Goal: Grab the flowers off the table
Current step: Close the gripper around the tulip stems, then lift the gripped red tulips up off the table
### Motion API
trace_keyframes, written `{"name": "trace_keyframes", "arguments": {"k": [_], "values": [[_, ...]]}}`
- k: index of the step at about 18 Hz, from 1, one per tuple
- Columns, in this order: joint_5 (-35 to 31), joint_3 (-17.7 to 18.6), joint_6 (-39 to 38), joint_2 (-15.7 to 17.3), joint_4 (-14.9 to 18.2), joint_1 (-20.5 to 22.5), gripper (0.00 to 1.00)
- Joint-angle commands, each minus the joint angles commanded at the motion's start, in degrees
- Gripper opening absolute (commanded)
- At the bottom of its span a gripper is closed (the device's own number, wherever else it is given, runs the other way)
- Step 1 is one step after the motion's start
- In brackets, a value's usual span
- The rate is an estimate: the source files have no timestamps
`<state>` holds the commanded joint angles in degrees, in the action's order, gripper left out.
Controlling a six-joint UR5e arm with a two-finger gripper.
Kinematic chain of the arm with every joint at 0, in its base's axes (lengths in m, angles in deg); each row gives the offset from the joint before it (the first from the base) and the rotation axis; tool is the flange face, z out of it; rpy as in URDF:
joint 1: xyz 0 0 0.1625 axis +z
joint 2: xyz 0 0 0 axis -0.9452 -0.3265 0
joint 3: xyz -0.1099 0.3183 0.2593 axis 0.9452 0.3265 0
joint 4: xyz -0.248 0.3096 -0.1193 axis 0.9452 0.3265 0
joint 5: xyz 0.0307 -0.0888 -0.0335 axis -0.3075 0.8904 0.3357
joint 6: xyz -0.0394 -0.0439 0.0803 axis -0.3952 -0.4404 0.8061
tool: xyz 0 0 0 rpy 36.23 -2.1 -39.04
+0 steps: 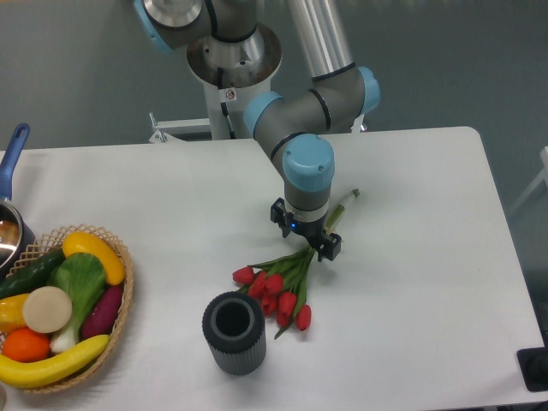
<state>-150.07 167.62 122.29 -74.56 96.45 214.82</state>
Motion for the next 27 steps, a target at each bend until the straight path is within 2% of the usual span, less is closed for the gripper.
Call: {"name": "trace_keyframes", "arguments": {"k": [1,4,7,10,13,17,22,27], "values": [[-0.7,0.0,0.1,0.2,0.0,0.1,0.32],[-4.5,0.1,-0.5,0.3,-0.3,-0.1,0.25],[-4.6,-0.1,-0.3,0.5,-0.4,0.0,0.22],[-4.3,-0.7,-0.7,1.4,-0.2,0.0,0.10],[-4.2,-1.9,-2.1,3.9,-0.2,0.4,0.09],[-3.0,-4.4,-2.3,4.4,0.1,1.5,0.09],[7.2,-4.4,-3.2,7.6,0.3,5.3,0.09],[10.9,-5.8,-4.7,8.1,-0.1,7.3,0.08]]}}
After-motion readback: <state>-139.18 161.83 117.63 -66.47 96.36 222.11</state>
